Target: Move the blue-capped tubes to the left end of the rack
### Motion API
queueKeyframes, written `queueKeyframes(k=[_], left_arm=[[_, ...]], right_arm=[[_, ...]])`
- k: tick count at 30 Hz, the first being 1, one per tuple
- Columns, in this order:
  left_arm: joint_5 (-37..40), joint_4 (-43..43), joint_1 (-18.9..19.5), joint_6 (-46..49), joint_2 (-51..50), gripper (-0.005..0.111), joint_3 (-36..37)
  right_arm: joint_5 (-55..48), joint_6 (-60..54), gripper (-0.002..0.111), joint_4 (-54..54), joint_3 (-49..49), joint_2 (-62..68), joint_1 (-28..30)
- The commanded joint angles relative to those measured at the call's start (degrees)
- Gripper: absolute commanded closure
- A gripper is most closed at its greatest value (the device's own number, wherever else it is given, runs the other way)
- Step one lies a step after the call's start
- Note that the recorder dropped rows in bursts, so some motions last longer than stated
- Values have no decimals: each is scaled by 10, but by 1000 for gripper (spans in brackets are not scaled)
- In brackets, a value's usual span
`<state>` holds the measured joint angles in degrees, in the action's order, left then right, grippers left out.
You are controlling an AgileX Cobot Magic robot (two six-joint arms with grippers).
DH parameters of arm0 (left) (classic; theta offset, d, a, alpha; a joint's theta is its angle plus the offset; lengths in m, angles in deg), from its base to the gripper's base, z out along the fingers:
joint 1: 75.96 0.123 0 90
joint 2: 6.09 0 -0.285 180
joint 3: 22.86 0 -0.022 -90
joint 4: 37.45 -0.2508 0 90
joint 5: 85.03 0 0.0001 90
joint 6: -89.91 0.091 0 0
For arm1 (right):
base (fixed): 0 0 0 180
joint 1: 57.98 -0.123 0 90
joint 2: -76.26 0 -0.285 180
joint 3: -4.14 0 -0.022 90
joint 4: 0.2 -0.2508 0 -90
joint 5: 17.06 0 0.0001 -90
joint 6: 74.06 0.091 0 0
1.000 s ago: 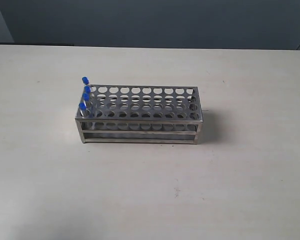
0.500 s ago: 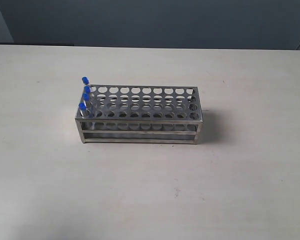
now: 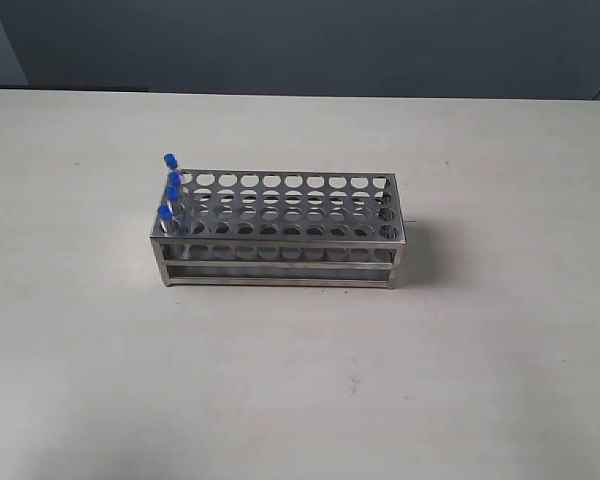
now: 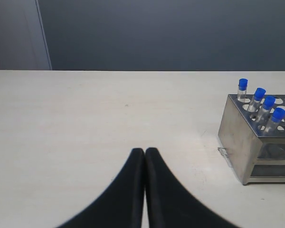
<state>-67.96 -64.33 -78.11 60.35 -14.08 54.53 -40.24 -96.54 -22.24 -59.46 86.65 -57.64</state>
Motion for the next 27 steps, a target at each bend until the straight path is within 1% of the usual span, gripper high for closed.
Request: queueKeyframes(k=[1,4,6,10,14,16,27], left_arm=[[-4,0,-4,0,2,106,-2],[-4,0,-4,0,2,106,-2],[-4,0,-4,0,2,106,-2],[-4,0,-4,0,2,106,-2],[-4,2,-4,0,2,106,-2],[-4,2,-4,0,2,106,-2],[-4,1,-4,0,2,106,-2]], right_arm=[[86,-4,109,-5,-69,-26,16],[137,-4,109,-33,-113,-26,16],[153,-4,109,-41,-135,-26,16],[147,-4,109,-34,-136,-26,14],[150,-4,109,-2,-136,-26,-10],[149,-4,109,-4,-136,-26,-20],[148,-4,109,-5,-136,-26,-21]])
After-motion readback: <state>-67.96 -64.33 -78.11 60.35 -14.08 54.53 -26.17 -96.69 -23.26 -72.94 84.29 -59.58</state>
